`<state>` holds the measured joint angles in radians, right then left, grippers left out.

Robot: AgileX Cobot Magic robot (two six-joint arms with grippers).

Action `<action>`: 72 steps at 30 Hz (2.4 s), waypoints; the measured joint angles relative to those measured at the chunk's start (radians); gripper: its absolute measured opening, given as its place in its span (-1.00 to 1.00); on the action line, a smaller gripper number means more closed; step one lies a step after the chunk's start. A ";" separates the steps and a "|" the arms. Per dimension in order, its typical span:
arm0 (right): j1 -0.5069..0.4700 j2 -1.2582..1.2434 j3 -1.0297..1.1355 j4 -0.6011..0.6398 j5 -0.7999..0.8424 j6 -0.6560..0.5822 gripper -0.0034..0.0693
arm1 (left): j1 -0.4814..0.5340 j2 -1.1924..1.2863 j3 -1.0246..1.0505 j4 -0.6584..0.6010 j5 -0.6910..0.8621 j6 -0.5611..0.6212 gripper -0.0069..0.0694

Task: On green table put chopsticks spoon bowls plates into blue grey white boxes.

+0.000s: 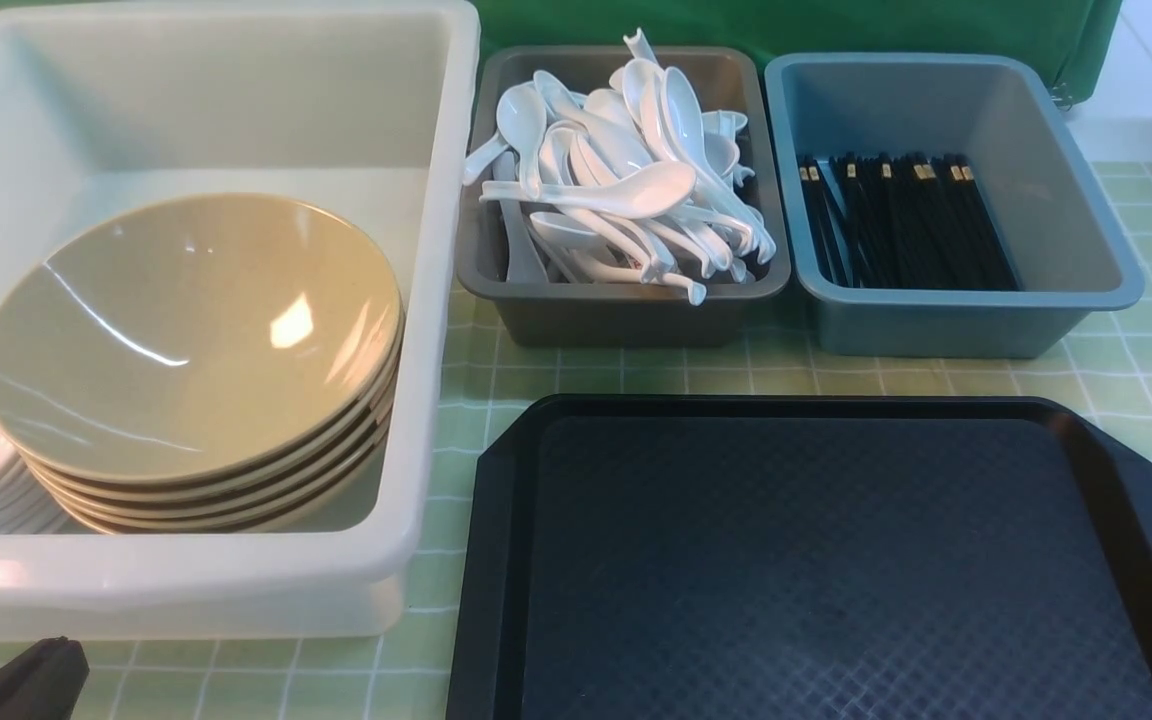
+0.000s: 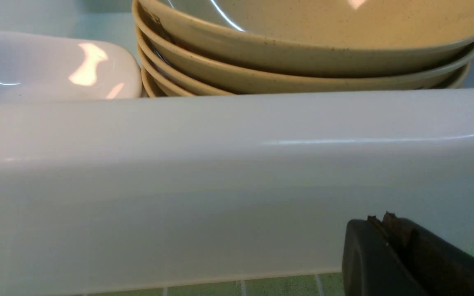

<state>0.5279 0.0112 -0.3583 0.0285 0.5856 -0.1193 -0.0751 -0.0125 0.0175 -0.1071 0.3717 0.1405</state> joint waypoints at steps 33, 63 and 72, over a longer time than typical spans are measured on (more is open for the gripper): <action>-0.536 -0.022 0.361 -0.075 -0.290 -0.059 -0.70 | 0.000 0.000 0.000 -0.001 -0.002 0.000 -0.82; -0.616 -0.022 0.364 -0.072 -0.303 -0.033 -0.66 | 0.000 0.000 0.000 -0.001 -0.002 0.000 -0.82; -0.616 -0.022 0.364 -0.072 -0.304 -0.033 -0.64 | 0.000 0.000 0.000 -0.001 -0.002 0.000 -0.82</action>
<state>-0.0882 -0.0111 0.0056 -0.0435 0.2814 -0.1527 -0.0751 -0.0125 0.0175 -0.1082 0.3697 0.1405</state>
